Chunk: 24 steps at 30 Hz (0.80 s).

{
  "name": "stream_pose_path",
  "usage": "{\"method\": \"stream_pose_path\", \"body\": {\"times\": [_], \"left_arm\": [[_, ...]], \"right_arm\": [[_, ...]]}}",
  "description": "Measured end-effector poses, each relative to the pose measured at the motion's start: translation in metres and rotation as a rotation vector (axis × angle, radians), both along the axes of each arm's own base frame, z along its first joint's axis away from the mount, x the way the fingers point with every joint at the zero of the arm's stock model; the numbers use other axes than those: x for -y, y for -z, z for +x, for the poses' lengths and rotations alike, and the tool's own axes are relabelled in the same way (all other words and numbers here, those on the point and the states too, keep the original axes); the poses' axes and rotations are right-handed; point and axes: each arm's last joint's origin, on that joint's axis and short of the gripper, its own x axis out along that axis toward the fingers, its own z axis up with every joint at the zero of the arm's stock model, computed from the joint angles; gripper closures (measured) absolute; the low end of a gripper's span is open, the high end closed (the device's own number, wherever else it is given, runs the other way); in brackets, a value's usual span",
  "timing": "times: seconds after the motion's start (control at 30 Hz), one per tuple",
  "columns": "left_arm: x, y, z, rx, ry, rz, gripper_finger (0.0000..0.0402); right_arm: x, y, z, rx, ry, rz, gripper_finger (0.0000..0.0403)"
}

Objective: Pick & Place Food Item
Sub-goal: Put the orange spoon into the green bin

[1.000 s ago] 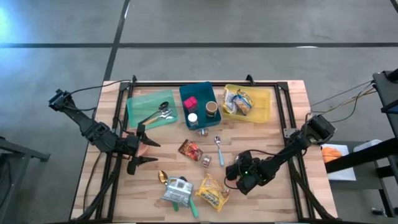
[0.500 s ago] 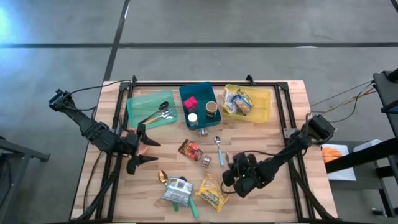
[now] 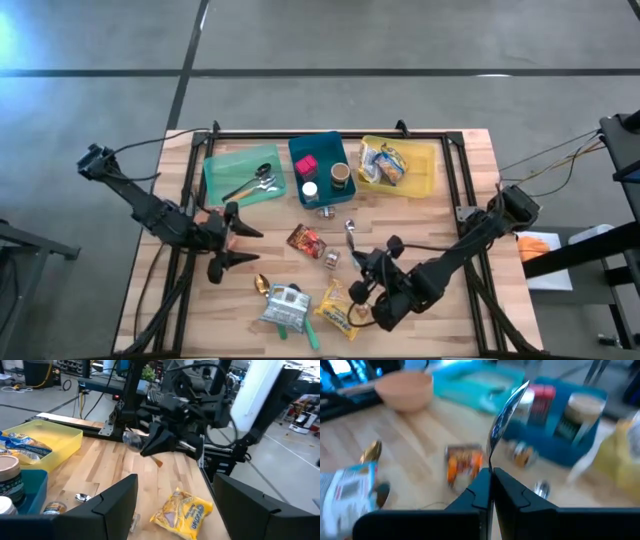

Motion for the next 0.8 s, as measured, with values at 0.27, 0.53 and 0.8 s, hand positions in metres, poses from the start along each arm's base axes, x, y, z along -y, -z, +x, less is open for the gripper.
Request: {"method": "stream_pose_path", "body": {"times": [0.27, 0.53, 0.8], "left_arm": [[0.008, 0.008, 0.037, -0.027, -0.056, 0.024, 0.0136], [0.028, 0.009, 0.077, -0.005, 0.126, 0.035, 0.0136], [0.033, 0.004, 0.085, -0.015, 0.135, 0.046, 0.0136]], "right_arm": [[0.0, -0.02, 0.003, 0.06, 0.029, -0.184, 0.0395], [-0.004, -0.042, 0.009, 0.099, -0.018, -0.224, 0.0395], [-0.009, -0.084, 0.033, 0.202, -0.268, -0.238, 0.0395]]}}
